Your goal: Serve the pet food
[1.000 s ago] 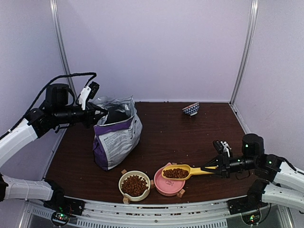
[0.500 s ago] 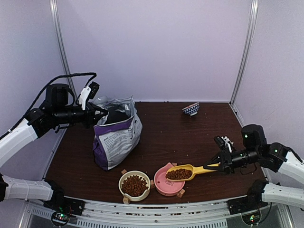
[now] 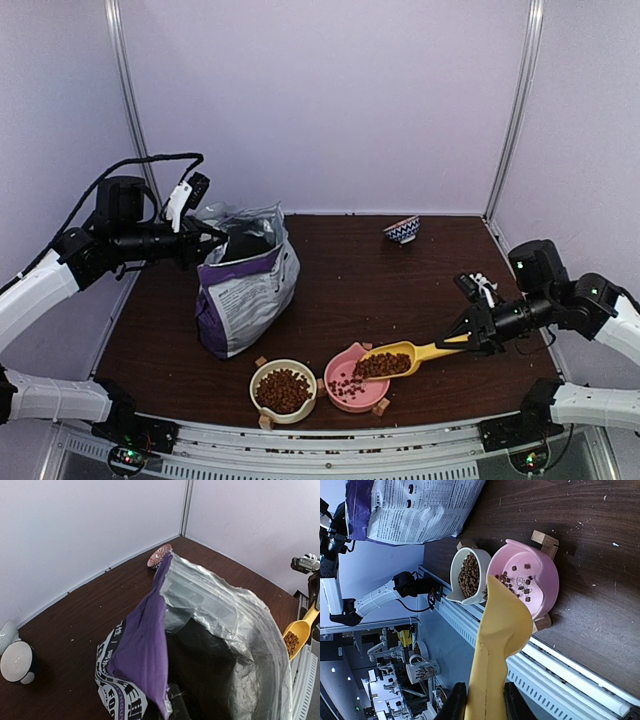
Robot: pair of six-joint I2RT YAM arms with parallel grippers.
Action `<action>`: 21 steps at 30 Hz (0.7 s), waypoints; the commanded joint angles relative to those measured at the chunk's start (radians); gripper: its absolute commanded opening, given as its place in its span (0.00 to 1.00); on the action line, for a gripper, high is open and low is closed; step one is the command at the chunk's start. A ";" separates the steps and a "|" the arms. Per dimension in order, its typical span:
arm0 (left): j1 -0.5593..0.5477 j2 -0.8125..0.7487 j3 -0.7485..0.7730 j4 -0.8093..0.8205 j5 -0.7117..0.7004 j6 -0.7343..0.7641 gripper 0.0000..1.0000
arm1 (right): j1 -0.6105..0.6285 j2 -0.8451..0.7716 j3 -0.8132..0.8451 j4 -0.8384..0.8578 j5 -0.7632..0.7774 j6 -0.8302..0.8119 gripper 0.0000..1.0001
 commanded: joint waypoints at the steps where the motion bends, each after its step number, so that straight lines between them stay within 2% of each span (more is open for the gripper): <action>1: 0.009 -0.014 -0.002 -0.009 0.018 0.019 0.00 | -0.006 0.029 0.095 -0.108 0.033 -0.074 0.15; 21: 0.009 -0.022 0.001 -0.009 0.035 0.016 0.00 | -0.005 0.224 0.431 -0.440 0.099 -0.257 0.14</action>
